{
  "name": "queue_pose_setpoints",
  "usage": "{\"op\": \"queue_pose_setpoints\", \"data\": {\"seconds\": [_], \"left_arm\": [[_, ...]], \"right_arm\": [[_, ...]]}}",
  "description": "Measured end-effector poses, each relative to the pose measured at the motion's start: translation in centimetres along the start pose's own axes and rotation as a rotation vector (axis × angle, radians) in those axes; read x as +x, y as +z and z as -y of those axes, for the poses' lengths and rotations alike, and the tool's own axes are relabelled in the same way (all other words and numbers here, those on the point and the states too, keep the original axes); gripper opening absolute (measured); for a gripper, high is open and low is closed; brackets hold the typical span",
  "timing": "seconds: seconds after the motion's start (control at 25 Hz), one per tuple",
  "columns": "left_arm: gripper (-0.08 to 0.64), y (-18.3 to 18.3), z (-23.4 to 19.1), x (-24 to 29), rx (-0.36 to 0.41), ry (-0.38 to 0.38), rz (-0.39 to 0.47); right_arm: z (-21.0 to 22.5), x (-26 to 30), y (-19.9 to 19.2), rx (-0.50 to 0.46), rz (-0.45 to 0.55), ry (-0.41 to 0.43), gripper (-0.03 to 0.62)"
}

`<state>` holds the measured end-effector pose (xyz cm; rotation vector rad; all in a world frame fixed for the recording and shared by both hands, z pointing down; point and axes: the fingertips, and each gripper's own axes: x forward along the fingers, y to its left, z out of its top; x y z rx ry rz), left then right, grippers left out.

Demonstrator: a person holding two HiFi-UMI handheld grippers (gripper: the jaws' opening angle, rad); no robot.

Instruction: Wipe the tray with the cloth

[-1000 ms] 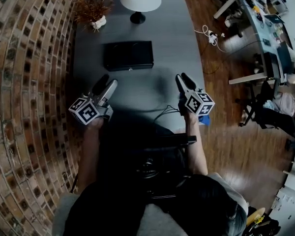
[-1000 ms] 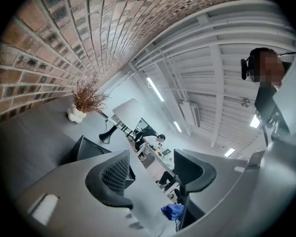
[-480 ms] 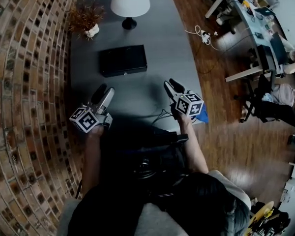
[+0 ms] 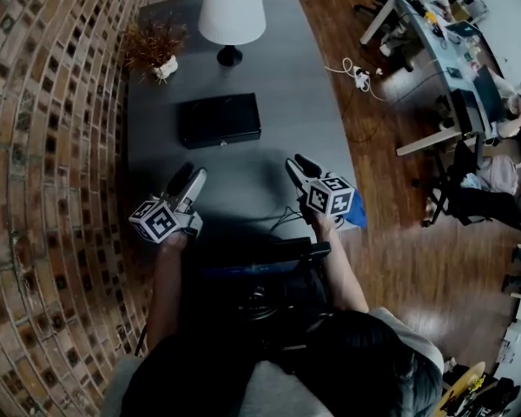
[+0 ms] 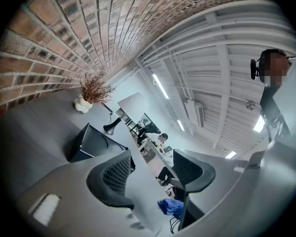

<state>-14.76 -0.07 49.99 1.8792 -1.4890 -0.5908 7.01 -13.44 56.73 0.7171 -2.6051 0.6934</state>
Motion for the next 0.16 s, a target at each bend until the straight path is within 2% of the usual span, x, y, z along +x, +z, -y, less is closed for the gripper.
{"op": "queue_pose_setpoints", "data": {"seconds": [0.16], "left_arm": [[0.272, 0.18, -0.05, -0.12, -0.013, 0.002, 0.005]], "right_arm": [[-0.39, 0.44, -0.22, -0.003, -0.011, 0.007, 0.138]]}}
